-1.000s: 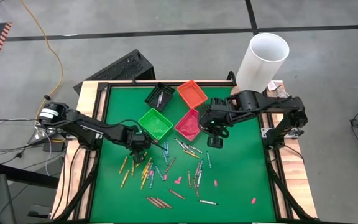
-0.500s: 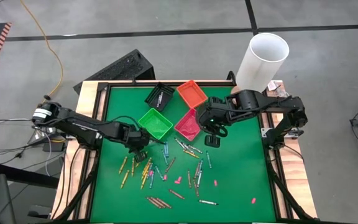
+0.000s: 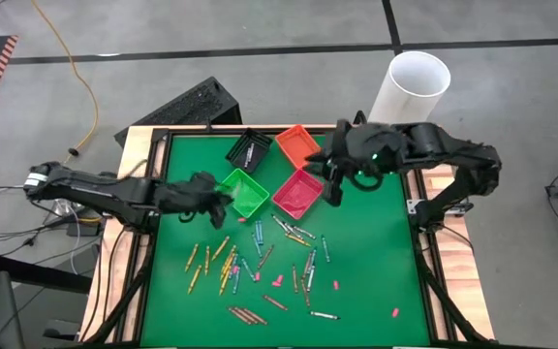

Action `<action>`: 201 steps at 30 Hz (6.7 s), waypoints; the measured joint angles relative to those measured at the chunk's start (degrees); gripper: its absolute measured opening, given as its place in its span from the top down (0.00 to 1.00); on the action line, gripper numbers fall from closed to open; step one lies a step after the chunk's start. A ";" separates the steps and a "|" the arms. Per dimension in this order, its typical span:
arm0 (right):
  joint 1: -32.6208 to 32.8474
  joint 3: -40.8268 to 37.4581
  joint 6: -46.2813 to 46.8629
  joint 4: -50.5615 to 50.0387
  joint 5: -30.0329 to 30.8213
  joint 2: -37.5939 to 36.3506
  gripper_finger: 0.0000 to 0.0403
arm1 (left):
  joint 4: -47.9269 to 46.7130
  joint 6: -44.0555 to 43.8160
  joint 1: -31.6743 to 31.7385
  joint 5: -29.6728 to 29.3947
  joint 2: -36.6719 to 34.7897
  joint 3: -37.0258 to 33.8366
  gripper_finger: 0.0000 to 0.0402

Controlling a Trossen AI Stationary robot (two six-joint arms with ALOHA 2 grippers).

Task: Sort crayons
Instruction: Put the black crayon into the black bin

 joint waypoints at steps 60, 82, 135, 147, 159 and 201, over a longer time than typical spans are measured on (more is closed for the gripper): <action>-14.77 -0.02 -0.27 47.50 -30.37 23.15 0.86 | 35.16 31.60 0.44 -9.25 -6.65 0.11 0.98; -19.07 -0.02 1.36 46.71 -27.39 23.13 0.99 | 27.02 26.64 0.81 -16.19 -6.68 0.11 0.61; -31.42 -0.02 11.45 36.51 -18.43 47.79 0.78 | 19.14 20.93 2.08 -20.00 -6.74 0.11 0.54; -32.40 -0.02 -3.50 16.85 -24.27 27.03 0.73 | 9.79 17.87 2.09 -15.28 -7.94 0.11 0.54; -22.92 0.02 0.00 -14.63 -11.57 3.36 0.72 | 1.86 17.98 5.31 7.51 -0.12 0.13 0.57; -1.02 -60.22 16.91 30.68 -15.14 0.62 0.72 | 2.34 11.31 10.29 15.17 -12.63 0.13 0.57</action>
